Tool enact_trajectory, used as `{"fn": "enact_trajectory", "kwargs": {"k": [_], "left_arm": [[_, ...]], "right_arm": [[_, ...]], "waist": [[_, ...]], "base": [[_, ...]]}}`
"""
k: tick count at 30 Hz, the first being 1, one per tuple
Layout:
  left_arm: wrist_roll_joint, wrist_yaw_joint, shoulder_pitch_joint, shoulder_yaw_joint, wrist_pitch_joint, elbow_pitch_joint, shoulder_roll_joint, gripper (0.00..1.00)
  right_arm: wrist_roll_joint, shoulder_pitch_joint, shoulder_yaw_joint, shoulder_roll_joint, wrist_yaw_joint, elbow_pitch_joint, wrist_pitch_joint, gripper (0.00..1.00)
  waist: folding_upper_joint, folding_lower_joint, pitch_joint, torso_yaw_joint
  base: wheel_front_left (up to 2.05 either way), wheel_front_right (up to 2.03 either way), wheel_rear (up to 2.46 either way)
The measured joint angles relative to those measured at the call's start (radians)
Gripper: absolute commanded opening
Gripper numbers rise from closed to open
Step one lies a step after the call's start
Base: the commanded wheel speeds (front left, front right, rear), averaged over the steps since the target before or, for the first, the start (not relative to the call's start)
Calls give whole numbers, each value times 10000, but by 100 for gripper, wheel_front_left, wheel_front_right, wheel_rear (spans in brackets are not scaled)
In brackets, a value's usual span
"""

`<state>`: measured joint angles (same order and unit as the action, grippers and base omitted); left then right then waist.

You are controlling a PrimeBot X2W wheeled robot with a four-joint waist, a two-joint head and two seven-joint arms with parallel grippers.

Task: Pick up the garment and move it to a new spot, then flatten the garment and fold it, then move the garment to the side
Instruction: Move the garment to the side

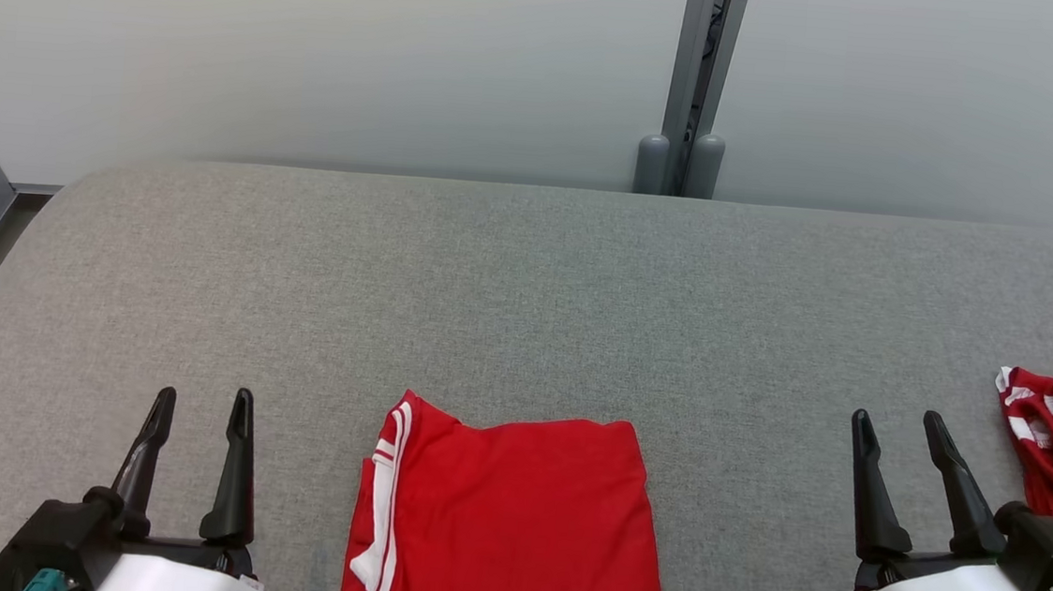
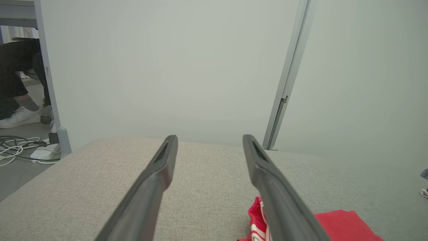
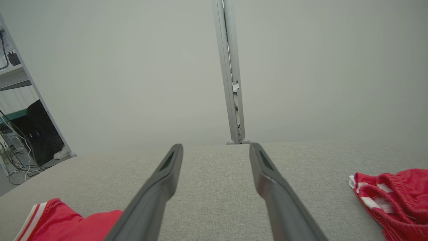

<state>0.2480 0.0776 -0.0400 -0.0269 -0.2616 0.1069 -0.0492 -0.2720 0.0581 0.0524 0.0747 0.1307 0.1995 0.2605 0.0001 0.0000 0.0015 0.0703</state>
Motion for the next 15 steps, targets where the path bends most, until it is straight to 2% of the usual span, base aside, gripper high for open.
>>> {"fn": "enact_trajectory", "kwargs": {"k": [11,15], "left_arm": [[0,6,-114,75,0,82,2,100],[-2,8,-114,48,0,105,0,100]], "right_arm": [[77,-63,-63,-75,0,25,0,100],[-418,-21,414,-107,0,477,-176,100]], "waist": [[0,1,-45,31],[0,1,-39,60]], "base": [[0,0,0],[0,0,0]]}}
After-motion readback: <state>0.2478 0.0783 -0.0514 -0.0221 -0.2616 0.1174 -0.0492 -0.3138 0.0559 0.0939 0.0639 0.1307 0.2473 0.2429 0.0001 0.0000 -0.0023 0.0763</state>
